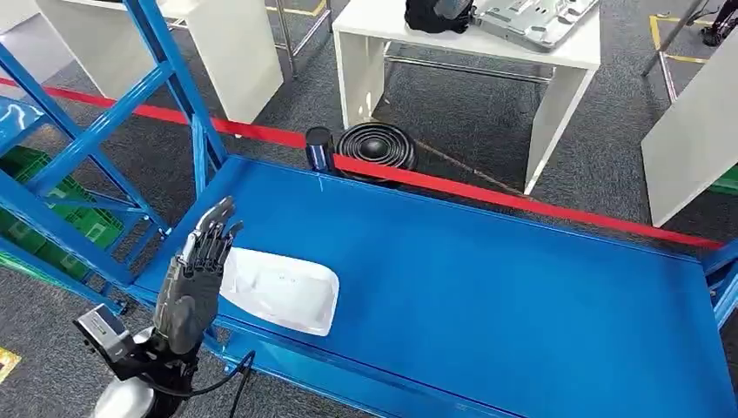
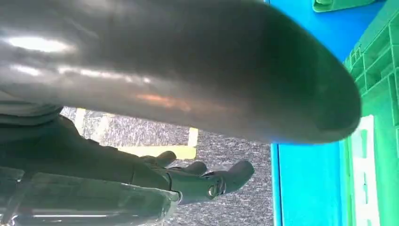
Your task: Take the parts from the cabinet and place them on the table.
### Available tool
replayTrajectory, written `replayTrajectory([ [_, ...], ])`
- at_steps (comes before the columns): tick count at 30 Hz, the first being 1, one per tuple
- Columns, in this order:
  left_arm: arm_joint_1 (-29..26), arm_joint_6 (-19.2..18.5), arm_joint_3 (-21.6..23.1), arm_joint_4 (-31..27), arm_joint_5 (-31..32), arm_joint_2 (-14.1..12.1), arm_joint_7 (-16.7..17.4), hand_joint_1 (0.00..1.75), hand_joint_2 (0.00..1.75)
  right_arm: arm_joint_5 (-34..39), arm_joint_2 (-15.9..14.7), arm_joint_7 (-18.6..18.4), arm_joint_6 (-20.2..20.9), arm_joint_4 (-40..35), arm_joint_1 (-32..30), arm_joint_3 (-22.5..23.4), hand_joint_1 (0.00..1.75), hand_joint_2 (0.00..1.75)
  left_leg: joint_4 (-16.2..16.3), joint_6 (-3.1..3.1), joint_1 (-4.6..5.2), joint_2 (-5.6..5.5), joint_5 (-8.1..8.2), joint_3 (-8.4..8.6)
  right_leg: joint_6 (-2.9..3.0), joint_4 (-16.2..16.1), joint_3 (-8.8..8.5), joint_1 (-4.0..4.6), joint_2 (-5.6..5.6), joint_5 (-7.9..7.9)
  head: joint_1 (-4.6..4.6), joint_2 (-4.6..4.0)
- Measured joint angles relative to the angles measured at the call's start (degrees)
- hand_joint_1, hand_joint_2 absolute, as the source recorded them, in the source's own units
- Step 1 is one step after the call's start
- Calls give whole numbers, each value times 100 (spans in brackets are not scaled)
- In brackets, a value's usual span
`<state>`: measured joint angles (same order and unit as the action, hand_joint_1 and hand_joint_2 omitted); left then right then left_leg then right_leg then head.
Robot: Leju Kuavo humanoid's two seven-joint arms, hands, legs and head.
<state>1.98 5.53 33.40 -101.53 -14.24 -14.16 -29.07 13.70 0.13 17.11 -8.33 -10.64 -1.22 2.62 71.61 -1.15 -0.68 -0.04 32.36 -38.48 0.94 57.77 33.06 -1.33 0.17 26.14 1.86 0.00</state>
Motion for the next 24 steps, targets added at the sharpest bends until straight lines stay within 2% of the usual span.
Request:
replayTrajectory([
  [2, 2, 53, -2, -2, 115, 2, -4, 0, 175, 0, 0, 0, 0, 0, 2, -6, 0, 0, -1073, 68, 9, -2, -538, 537, -3, -3, -31, 10, 18, 1, 0, 0],
  [3, 8, 79, -7, -2, 193, 2, -7, 0, 175, 0, 9, 0, -2, 0, 4, -13, 0, 0, -1412, 106, 31, -5, -515, 715, -13, -2, -31, 24, 20, -2, -9, 0],
  [4, 11, 116, -7, -2, 250, 7, -9, 0, 175, 0, 7, 4, -6, 0, 11, -20, 0, 0, -1450, 112, 55, -1, -508, 703, -33, 3, 1, 48, 19, -12, -9, 0],
  [6, 4, 180, -11, -2, 366, 4, -18, 0, 175, 2, 9, 4, -17, 0, -1, -37, 0, 0, -1440, 132, 78, -3, -509, 676, -94, -17, 16, 25, 15, -30, -4, 0],
  [7, 10, 225, -11, -4, 457, 2, -22, 0, 175, 2, 11, 4, -20, 0, 0, -48, 0, 0, -1479, 179, 84, -4, -537, 674, -135, -51, -2, 32, 15, -53, -2, 0],
  [8, 8, 280, -7, -9, 575, 9, -26, 0, 175, 2, 9, 6, -28, -2, 4, -55, 0, 0, -1608, 234, 14, 8, -621, 781, -146, 9, 39, 28, 7, -27, -10, 0],
  [9, 21, 344, 0, -9, 696, 11, -37, 0, 175, 2, 7, 7, -28, -2, 3, -66, 0, 0, -1636, 266, 31, 18, -643, 793, -130, 160, 114, 42, 4, 88, -22, 0],
  [10, 34, 401, 4, -9, 825, 11, -42, 0, 175, 2, 9, 4, -28, -2, 3, -83, 0, 0, -1634, 291, 35, 25, -661, 779, -93, 491, 263, 37, 5, 267, -28, 0],
  [11, 25, 465, 11, -4, 958, 7, -42, 0, 175, 4, 2, 4, -31, -2, 2, -101, 0, 0, -1632, 297, 46, 28, -665, 765, -67, 1015, 503, 32, 5, 488, -35, 0],
  [12, 22, 486, 13, -4, 1004, 7, -42, 0, 175, 9, 0, 4, -35, 0, -4, -105, 0, 0, -1630, 299, 53, 28, -666, 751, -68, 1478, 719, 32, 5, 650, -33, 0],
  [13, 19, 499, 20, 0, 1017, 9, -42, 0, 175, 11, -2, 4, -39, 0, -10, -107, 0, 0, -1624, 298, 55, 27, -666, 744, -102, 1805, 873, 30, 4, 724, -39, 0],
  [14, 12, 516, 26, 2, 1024, 9, -42, 0, 175, 13, -2, 4, -42, 0, -13, -109, 0, 0, -1621, 297, 54, 26, -666, 746, -145, 1779, 864, 26, 4, 681, -35, 0],
  [15, 11, 525, 31, 2, 1030, 7, -42, 0, 175, 13, -7, 4, -44, -2, -11, -111, 0, 0, -1611, 293, 49, 23, -662, 749, -210, 1477, 711, 12, 3, 532, -37, 0],
  [16, 13, 529, 35, 2, 1035, 7, -42, 0, 175, 13, -13, 4, -46, -2, -6, -111, 0, 0, -1591, 280, 45, 16, -654, 750, -270, 1017, 483, -7, -2, 344, -37, 0],
  [17, 13, 529, 42, 2, 1054, 9, -42, 0, 175, 11, -28, 4, -48, -2, -1, -111, 0, 0, -1543, 241, 41, 9, -626, 744, -330, 324, 133, -31, -18, 101, -37, 0],
  [18, 13, 529, 44, 2, 1059, 7, -42, 0, 175, 11, -26, 4, -50, -2, 1, -114, 0, 0, -1490, 199, 56, 8, -595, 716, -291, 28, 21, -44, -36, 76, -48, 0],
  [19, 17, 531, 46, 2, 1061, 4, -42, 0, 175, 13, -24, 4, -50, -2, 4, -116, 0, 0, -1432, 161, 101, 1, -556, 680, -206, 30, -9, -19, -15, 51, -46, 0],
  [20, 16, 536, 48, 2, 1076, 0, -42, 0, 175, 13, -22, 4, -50, -2, 7, -118, 0, 0, -1434, 152, 99, 0, -558, 671, -158, 53, 8, -10, -18, 55, -28, 0],
  [22, 16, 626, 70, 2, 1267, 4, -42, 0, 175, 13, -22, 4, -50, -2, -4, -120, 0, 0, -1448, 120, 70, 1, -573, 672, -91, 54, 20, 16, -16, 44, -37, 0],
  [23, 18, 697, 83, 2, 1431, -13, -42, 0, 175, 15, -7, 4, -50, -2, -2, -129, 0, 0, -1415, 85, 51, 0, -538, 649, -56, 35, 9, -40, -14, 21, -39, 0],
  [24, 22, 754, 96, 2, 1588, -22, -37, 0, 175, 17, -7, 4, -50, -2, 1, -138, 0, 0, -1299, 49, 46, 1, -438, 596, -42, 33, 6, -40, -11, 25, -29, 0],
])
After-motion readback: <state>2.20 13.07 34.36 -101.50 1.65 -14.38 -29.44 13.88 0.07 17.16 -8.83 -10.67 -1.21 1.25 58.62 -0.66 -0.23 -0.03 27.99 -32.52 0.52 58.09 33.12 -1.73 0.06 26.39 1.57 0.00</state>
